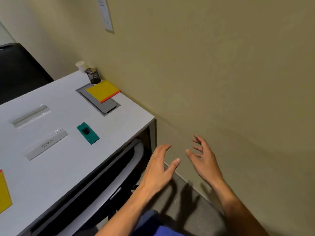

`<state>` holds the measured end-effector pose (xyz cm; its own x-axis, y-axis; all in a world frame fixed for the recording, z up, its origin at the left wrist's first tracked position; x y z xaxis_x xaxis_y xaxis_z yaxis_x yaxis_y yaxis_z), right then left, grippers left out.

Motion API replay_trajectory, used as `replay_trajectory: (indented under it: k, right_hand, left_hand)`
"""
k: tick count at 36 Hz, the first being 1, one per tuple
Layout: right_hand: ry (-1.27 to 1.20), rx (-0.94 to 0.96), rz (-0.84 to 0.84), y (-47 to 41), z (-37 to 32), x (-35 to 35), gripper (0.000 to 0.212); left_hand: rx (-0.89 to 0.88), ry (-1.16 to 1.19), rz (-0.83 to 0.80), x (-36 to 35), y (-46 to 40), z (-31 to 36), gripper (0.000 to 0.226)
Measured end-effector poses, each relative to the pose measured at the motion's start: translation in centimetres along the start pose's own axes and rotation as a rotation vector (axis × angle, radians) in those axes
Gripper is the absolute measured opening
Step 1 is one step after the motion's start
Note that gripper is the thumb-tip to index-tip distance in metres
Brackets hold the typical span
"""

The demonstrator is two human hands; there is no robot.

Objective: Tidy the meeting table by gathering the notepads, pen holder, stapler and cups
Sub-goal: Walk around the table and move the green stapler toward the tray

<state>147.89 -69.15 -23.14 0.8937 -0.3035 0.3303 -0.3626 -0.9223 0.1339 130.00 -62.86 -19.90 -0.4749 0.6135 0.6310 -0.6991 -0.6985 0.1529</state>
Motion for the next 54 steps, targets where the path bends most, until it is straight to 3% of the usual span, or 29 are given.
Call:
replay_trajectory:
  k: [14, 23, 36, 44, 50, 54]
  right_hand:
    - [-0.004, 0.116, -0.301, -16.4, -4.8, -6.3, 0.066]
    - [0.081, 0.206, -0.488, -22.2, -8.3, -13.0, 0.061]
    - [0.272, 0.259, -0.759, -26.4, -9.3, -20.9, 0.064]
    - [0.541, 0.385, -0.929, -29.6, -8.1, -25.3, 0.068]
    - [0.626, 0.375, -1.002, -31.5, -6.9, -28.3, 0.069]
    - [0.68, 0.334, -1.049, -32.3, -6.3, -30.0, 0.071]
  left_hand:
    - [0.121, 0.046, 0.278, 8.5, -9.4, -0.5, 0.066]
    - [0.27, -0.006, 0.416, 17.0, -9.6, -6.8, 0.062]
    - [0.495, 0.012, 0.41, 17.7, -9.4, -16.1, 0.065]
    - [0.708, -0.092, 0.368, 16.2, -9.1, -23.2, 0.072]
    - [0.863, -0.143, 0.428, 14.8, -8.4, -28.1, 0.084]
    - [0.992, -0.253, 0.37, 14.3, -7.6, -31.5, 0.087]
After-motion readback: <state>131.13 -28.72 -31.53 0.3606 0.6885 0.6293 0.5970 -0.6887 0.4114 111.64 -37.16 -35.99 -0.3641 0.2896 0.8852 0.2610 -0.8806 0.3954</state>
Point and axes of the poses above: each hand's wrist, its own y-axis away from the middle knuckle, its own x-axis out of the back of the hand, z = x × y, the point moved 1 cm from there along -y, towards the middle knuckle, and after that the axes turned 13 degrees about -z, right-handed, at the moved point
